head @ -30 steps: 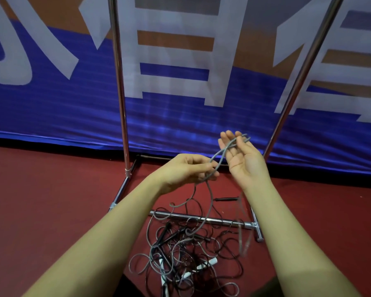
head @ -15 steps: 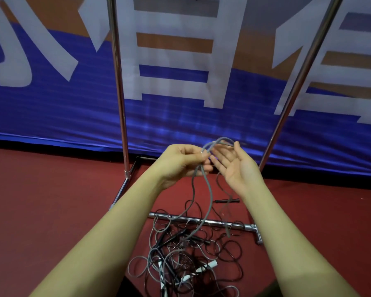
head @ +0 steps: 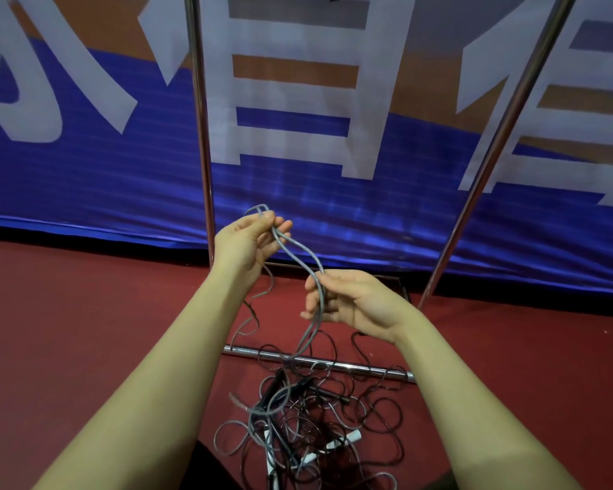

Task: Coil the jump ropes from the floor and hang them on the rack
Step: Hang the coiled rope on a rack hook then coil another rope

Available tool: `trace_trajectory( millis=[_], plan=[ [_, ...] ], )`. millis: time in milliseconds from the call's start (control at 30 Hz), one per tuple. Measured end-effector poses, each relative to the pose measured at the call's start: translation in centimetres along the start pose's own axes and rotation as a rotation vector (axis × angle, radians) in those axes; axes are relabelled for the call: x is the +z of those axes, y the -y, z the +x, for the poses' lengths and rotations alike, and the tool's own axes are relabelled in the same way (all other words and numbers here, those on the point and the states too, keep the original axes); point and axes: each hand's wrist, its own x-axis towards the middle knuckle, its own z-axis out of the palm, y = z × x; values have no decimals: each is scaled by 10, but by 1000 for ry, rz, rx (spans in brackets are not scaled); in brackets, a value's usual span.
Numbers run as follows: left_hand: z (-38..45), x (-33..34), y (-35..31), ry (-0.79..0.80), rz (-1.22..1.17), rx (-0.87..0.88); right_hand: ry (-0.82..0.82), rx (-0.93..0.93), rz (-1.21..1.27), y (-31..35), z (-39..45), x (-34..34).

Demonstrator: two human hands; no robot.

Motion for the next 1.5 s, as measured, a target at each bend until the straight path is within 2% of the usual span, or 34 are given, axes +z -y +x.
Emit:
trace_trajectory(
  millis=[133, 233, 333, 400, 500, 667, 800, 933, 1133, 1267, 1500],
  plan=[
    [1, -6, 8, 4, 29, -70, -14, -104, 130, 3, -3, 0],
    [-1, -2, 11, 85, 107, -244, -123, -216, 238, 8, -1, -1],
    [-7, 0, 15, 307, 346, -433, -243, -338, 379, 15, -2, -5],
    [-14, 1, 20, 486, 475, -490, -289, -386, 433, 18, -4, -8],
    [-22, 2, 28, 648, 554, -495, -360, -440, 518, 20, -5, -11],
    [-27, 3, 28, 808, 630, -413, -485, -526, 635, 18, 1, -20],
    [-28, 8, 25, 738, 577, -354, -518, -497, 614, 13, 4, -28],
    [-25, 15, 17, 505, 284, -240, -516, -276, 356, 5, 8, -28],
    [-17, 17, 16, 292, 93, -145, -280, 57, 68, -16, 16, -7],
    [-6, 12, 13, 192, 22, -81, -74, 79, 39, -11, 13, -2],
    [7, -4, 21, 61, 69, -70, 44, -43, 41, -2, 3, 1]
  ],
)
